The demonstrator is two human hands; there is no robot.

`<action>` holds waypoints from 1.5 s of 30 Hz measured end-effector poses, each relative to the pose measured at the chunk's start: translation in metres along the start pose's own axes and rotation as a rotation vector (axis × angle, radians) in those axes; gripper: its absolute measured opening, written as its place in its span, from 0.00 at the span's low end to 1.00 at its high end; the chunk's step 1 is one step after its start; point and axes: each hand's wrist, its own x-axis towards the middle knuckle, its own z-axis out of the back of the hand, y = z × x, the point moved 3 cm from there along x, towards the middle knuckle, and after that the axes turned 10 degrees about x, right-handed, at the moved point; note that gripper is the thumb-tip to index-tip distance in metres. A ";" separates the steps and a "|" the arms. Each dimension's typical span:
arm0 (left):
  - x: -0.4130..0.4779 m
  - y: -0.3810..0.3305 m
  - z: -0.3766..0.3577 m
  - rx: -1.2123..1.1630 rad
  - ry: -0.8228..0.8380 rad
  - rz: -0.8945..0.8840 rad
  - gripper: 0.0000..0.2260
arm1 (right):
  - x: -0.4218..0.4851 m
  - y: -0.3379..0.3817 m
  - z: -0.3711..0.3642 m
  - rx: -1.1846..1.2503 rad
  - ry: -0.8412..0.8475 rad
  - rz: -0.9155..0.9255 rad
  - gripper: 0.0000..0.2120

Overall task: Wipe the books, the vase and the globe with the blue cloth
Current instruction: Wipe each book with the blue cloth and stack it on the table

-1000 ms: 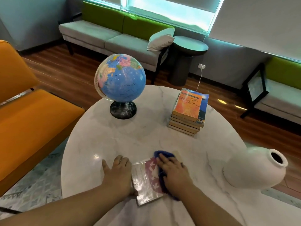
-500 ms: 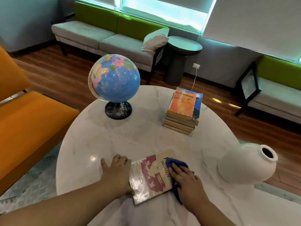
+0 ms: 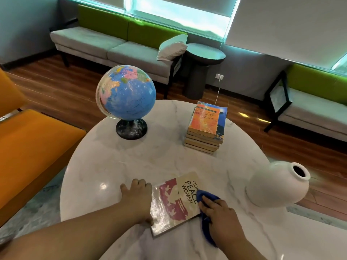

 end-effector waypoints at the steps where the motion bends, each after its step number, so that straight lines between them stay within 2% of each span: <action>1: 0.001 -0.001 0.001 -0.004 0.001 0.003 0.44 | -0.002 0.005 -0.002 0.037 0.078 0.003 0.25; 2: 0.001 -0.001 0.001 -0.006 0.001 0.004 0.43 | -0.004 0.008 -0.007 -0.005 0.143 0.000 0.26; 4: 0.002 -0.001 0.004 0.001 0.001 0.003 0.43 | -0.007 0.010 -0.012 -0.027 0.170 0.011 0.31; 6: 0.003 0.000 0.006 0.006 0.010 0.006 0.44 | -0.011 0.005 -0.006 0.079 0.099 0.034 0.27; 7: 0.004 0.001 0.007 0.005 0.013 0.008 0.44 | -0.010 0.000 -0.002 0.054 0.063 0.021 0.25; 10: 0.006 0.000 0.008 0.007 0.030 0.016 0.46 | -0.004 -0.008 0.006 0.070 -0.011 -0.093 0.26; 12: 0.007 -0.002 0.007 0.019 0.028 0.019 0.45 | -0.002 -0.009 0.006 0.089 -0.003 -0.176 0.26; 16: 0.014 0.001 0.012 -0.021 0.030 -0.001 0.33 | 0.000 -0.009 0.005 0.106 0.059 -0.258 0.25; 20: 0.018 0.012 0.026 -0.330 0.078 -0.078 0.16 | 0.003 -0.017 0.010 0.138 0.113 -0.310 0.24; 22: 0.016 0.016 0.032 -0.467 0.066 -0.091 0.12 | 0.007 -0.021 0.013 0.285 0.090 -0.395 0.19; 26: 0.010 0.019 0.053 -0.598 -0.047 -0.101 0.06 | 0.011 -0.021 0.032 0.768 0.012 -0.566 0.10; 28: 0.004 0.024 0.069 -0.600 -0.127 -0.104 0.05 | 0.006 -0.017 0.047 0.980 -0.019 -0.565 0.12; 30: -0.002 0.031 0.086 -0.598 -0.220 -0.104 0.05 | 0.000 -0.011 0.060 1.067 0.019 -0.520 0.14; 32: -0.009 0.038 0.101 -0.624 -0.295 -0.102 0.06 | -0.002 -0.008 0.066 1.196 0.063 -0.511 0.11; 35: -0.015 0.040 0.117 -0.759 -0.358 -0.110 0.06 | -0.001 -0.002 0.064 1.323 0.138 -0.537 0.13; 41: -0.014 0.018 0.114 -1.292 -0.270 -0.089 0.07 | 0.005 0.009 0.063 1.432 0.160 -0.527 0.28; 45: 0.001 -0.007 0.108 -1.656 -0.090 -0.010 0.10 | 0.012 0.013 0.065 1.641 0.115 -0.451 0.24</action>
